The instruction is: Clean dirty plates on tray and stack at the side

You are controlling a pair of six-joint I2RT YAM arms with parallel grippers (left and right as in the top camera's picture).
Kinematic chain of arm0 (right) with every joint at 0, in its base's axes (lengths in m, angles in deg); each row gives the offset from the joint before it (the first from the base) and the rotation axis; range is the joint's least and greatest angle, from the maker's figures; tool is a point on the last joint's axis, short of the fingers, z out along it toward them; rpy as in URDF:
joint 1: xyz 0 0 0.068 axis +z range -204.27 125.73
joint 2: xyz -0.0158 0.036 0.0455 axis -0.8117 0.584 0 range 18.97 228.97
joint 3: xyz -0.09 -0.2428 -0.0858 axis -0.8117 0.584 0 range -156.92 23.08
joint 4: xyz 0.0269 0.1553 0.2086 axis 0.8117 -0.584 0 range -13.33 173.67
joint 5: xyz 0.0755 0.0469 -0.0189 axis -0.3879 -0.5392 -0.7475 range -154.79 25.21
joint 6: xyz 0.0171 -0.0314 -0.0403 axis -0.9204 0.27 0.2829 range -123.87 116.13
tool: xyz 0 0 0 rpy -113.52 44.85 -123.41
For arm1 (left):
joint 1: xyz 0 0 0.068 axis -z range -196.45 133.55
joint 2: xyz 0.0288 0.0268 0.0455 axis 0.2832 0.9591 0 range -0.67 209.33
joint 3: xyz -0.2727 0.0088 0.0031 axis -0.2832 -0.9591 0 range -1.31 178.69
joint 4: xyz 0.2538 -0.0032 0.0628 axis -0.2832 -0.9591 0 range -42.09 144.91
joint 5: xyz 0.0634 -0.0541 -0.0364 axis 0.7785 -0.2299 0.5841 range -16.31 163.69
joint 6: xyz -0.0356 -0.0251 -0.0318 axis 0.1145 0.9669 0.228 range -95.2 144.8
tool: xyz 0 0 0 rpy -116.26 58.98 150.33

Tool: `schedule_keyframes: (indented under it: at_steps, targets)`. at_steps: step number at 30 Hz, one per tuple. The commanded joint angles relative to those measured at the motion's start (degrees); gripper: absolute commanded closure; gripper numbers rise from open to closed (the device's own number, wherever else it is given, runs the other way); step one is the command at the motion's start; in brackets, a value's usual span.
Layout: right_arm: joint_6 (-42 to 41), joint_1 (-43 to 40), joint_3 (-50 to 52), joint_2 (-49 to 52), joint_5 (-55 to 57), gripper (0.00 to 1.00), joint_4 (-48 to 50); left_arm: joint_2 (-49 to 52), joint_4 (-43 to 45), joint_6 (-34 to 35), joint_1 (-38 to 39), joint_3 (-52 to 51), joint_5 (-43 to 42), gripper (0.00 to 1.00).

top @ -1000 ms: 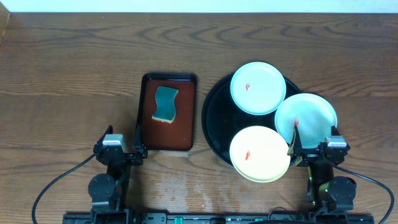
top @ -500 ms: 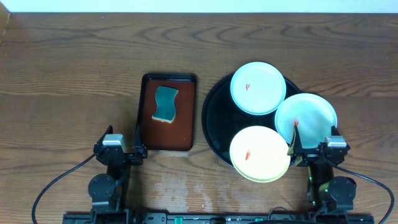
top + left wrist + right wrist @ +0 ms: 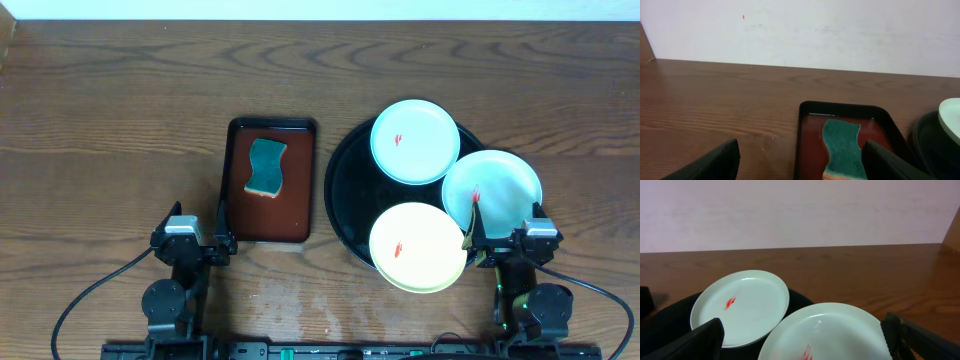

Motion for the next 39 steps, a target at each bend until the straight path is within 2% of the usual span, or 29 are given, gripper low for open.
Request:
schedule_keyframes:
  at_steps: [1, 39]
  targets:
    - [0.24, 0.52, 0.07, 0.09, 0.57, 0.01, -0.20, 0.02, -2.60, -0.48, -0.28, -0.39, -2.43, 0.21]
    - [0.22, 0.52, 0.07, 0.09, -1.14, 0.01, -0.35, 0.02, -2.54, -0.52, -0.28, -0.39, -2.43, 0.21]
